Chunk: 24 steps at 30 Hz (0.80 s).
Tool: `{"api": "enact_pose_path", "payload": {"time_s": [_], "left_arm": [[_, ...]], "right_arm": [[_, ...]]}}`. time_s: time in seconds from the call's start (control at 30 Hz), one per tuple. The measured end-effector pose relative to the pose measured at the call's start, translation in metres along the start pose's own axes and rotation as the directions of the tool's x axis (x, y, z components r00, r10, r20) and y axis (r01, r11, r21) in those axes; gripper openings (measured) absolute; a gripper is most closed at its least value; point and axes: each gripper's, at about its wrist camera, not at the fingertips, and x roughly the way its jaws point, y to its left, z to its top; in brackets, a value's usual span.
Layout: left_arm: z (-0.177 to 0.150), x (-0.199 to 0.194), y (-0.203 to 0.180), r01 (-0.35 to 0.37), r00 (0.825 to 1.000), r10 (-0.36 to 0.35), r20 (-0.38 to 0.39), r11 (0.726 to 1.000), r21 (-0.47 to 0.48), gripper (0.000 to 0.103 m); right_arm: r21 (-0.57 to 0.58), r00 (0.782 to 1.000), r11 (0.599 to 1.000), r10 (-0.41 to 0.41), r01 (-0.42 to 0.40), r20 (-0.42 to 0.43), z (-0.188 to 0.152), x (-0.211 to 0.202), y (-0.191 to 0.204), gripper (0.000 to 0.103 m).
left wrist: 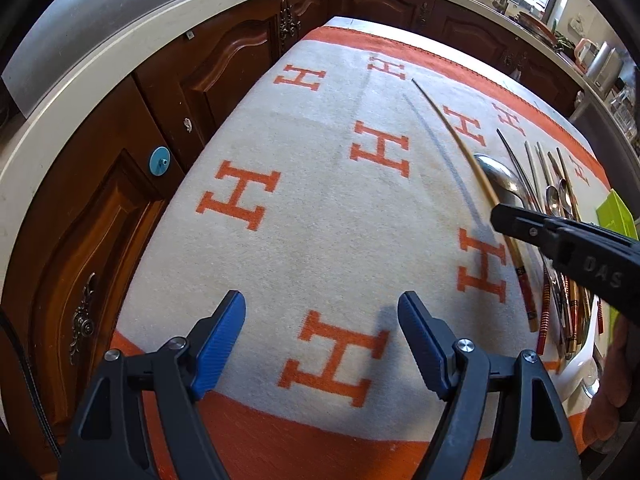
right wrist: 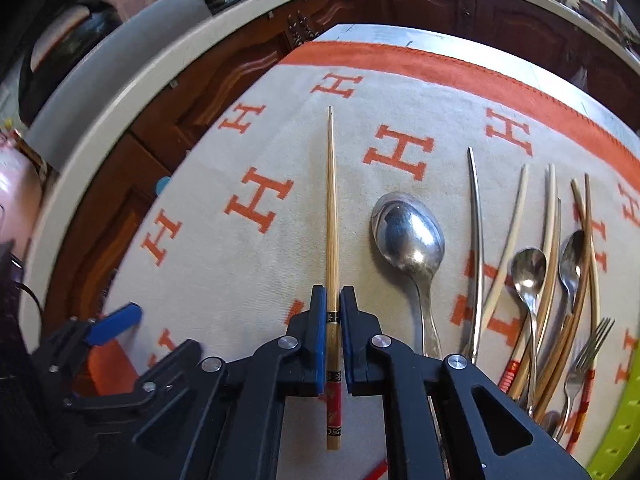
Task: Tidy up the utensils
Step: 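Carry the wooden chopstick into the green tray with the right tool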
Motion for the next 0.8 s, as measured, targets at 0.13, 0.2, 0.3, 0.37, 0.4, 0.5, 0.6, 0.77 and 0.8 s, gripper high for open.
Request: {"api": "enact_pose_path", "payload": {"time_s": [0.13, 0.2, 0.3, 0.37, 0.4, 0.5, 0.6, 0.77, 0.8], "left_arm": [[-0.001, -0.008, -0.012, -0.006, 1.0, 0.006, 0.008, 1.0, 0.024, 0.077], [-0.001, -0.011, -0.02, -0.007, 1.0, 0.006, 0.011, 0.999, 0.041, 0.077], [-0.003, -0.015, -0.034, -0.006, 1.0, 0.005, 0.013, 0.998, 0.07, 0.077], [-0.005, -0.017, -0.045, -0.002, 1.0, 0.001, 0.009, 0.996, 0.091, 0.077], [-0.005, -0.017, -0.05, 0.0, 1.0, -0.001, 0.006, 0.995, 0.1, 0.077], [-0.008, -0.019, -0.068, 0.008, 1.0, -0.008, 0.0, 0.991, 0.133, 0.077], [-0.008, -0.021, -0.087, 0.022, 1.0, -0.021, -0.005, 0.985, 0.168, 0.077], [0.0, -0.019, -0.112, 0.088, 0.996, -0.083, -0.033, 0.979, 0.183, 0.077], [0.004, -0.017, -0.115, 0.108, 0.994, -0.102, -0.042, 0.979, 0.171, 0.077]], "right_arm": [[0.06, 0.997, 0.996, 0.056, -0.059, 0.056, -0.008, -0.031, -0.016, 0.006], [0.098, 0.993, 0.992, 0.073, -0.081, 0.09, -0.014, -0.051, -0.03, 0.006], [0.144, 0.988, 0.985, 0.081, -0.1, 0.131, -0.027, -0.079, -0.048, 0.006], [0.18, 0.984, 0.979, 0.061, -0.092, 0.169, -0.04, -0.102, -0.065, 0.006], [0.193, 0.982, 0.977, 0.052, -0.088, 0.183, -0.046, -0.112, -0.073, 0.006], [0.248, 0.974, 0.967, 0.006, -0.064, 0.225, -0.068, -0.145, -0.101, 0.006], [0.316, 0.965, 0.949, -0.078, -0.004, 0.249, -0.091, -0.175, -0.134, 0.006], [0.437, 0.949, 0.894, -0.22, 0.103, 0.227, -0.125, -0.203, -0.188, 0.006], [0.457, 0.946, 0.881, -0.243, 0.122, 0.217, -0.131, -0.206, -0.198, 0.006]]}}
